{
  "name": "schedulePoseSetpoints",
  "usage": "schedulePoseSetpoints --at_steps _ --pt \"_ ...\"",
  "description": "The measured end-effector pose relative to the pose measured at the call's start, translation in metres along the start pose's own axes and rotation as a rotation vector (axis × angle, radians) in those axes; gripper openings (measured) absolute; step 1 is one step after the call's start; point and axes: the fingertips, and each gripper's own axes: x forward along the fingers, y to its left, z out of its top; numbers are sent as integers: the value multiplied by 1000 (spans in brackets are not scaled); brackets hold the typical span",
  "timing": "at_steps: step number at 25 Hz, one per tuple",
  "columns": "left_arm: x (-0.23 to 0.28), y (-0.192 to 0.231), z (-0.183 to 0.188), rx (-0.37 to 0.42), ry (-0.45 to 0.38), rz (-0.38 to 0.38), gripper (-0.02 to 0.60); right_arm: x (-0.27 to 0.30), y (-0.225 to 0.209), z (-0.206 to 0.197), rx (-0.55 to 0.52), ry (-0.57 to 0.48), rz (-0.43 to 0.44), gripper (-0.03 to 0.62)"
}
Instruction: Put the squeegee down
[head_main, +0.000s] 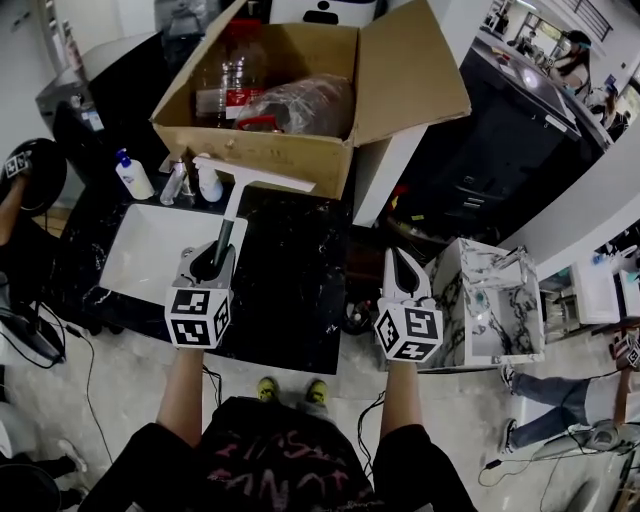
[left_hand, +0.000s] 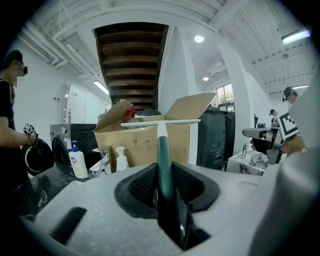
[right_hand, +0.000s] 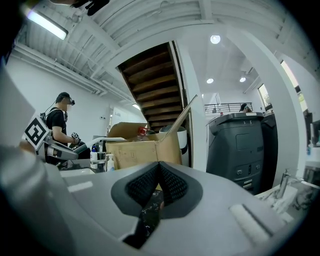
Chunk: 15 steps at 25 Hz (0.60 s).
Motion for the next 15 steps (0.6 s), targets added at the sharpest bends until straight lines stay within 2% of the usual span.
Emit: schedulePoseSetpoints --at_steps 9,15 --pt "13 -22 -5 7 32 11 103 3 -18 -8 15 8 33 12" --pt "25 -33 -21 -4 78 5 103 4 -22 -12 22 11 52 12"
